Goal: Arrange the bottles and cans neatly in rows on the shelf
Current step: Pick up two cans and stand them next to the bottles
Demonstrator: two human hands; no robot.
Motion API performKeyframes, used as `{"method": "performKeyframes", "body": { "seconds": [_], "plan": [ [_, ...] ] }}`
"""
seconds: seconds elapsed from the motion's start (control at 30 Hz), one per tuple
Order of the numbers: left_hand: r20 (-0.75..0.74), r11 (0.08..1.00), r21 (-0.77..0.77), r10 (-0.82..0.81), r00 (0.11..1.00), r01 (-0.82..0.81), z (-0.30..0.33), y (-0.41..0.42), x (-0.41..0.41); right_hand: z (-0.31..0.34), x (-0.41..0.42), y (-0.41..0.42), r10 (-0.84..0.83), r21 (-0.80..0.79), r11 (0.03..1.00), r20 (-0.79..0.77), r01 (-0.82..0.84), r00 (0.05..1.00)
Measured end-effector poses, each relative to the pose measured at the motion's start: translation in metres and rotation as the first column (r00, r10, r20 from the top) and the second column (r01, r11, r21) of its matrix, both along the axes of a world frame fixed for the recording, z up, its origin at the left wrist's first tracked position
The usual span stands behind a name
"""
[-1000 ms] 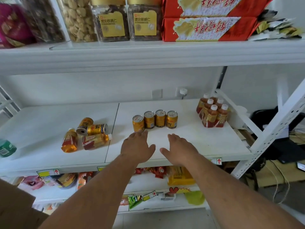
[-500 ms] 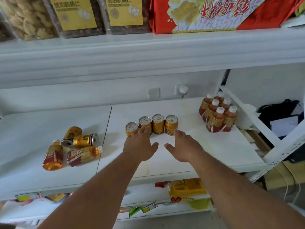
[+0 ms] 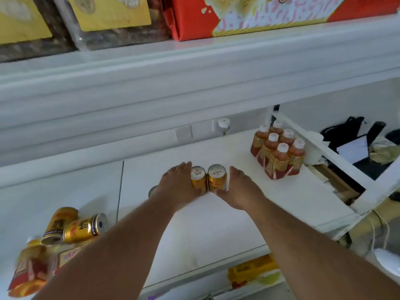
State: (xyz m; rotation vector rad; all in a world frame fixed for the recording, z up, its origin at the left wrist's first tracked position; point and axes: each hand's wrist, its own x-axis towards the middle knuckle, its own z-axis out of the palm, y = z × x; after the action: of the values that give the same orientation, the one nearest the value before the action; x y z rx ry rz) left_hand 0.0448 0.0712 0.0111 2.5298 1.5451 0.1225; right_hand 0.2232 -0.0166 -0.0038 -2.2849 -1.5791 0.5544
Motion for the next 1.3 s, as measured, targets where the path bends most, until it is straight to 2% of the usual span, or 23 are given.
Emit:
{"method": "performKeyframes", "body": {
  "seconds": [0.2,0.33,0.53,0.63,0.73,0.93,1.13,1.3],
  "plan": [
    [-0.075,1.000,-0.011,-0.020,0.997,0.019,-0.007,0.029,0.014,-0.022,0.002,0.025,-0.107,0.029,0.993,-0.240,0.117,0.965],
    [-0.074,0.996,-0.086,-0.024,0.997,0.018,-0.011,0.040,0.021,-0.037,0.005,0.037,-0.096,0.067,0.989,-0.394,0.133,0.914],
    [-0.055,0.990,-0.134,-0.048,0.997,0.041,-0.016,0.046,0.021,-0.054,0.008,0.046,-0.059,0.133,0.981,-0.477,0.139,0.877],
    [0.022,0.992,-0.120,-0.036,0.999,0.039,-0.017,0.048,0.020,-0.056,0.008,0.048,-0.066,0.164,0.973,-0.469,0.160,0.881],
    [0.163,0.992,-0.124,-0.006,0.987,0.027,-0.012,0.052,0.020,-0.048,0.013,0.050,-0.066,0.208,0.960,-0.477,0.186,0.876],
    [0.428,0.987,-0.125,-0.042,0.903,0.105,0.015,0.048,0.019,-0.006,0.031,0.042,-0.044,0.298,0.922,-0.554,0.248,0.831],
    [0.564,0.971,-0.213,0.032,0.825,0.108,0.037,0.021,0.019,0.026,0.042,0.019,-0.021,0.326,0.915,-0.552,0.239,0.833],
    [0.575,0.961,-0.265,0.095,0.812,0.075,0.039,-0.004,0.025,0.037,0.053,0.002,-0.013,0.336,0.916,-0.522,0.219,0.853]
  ]
}}
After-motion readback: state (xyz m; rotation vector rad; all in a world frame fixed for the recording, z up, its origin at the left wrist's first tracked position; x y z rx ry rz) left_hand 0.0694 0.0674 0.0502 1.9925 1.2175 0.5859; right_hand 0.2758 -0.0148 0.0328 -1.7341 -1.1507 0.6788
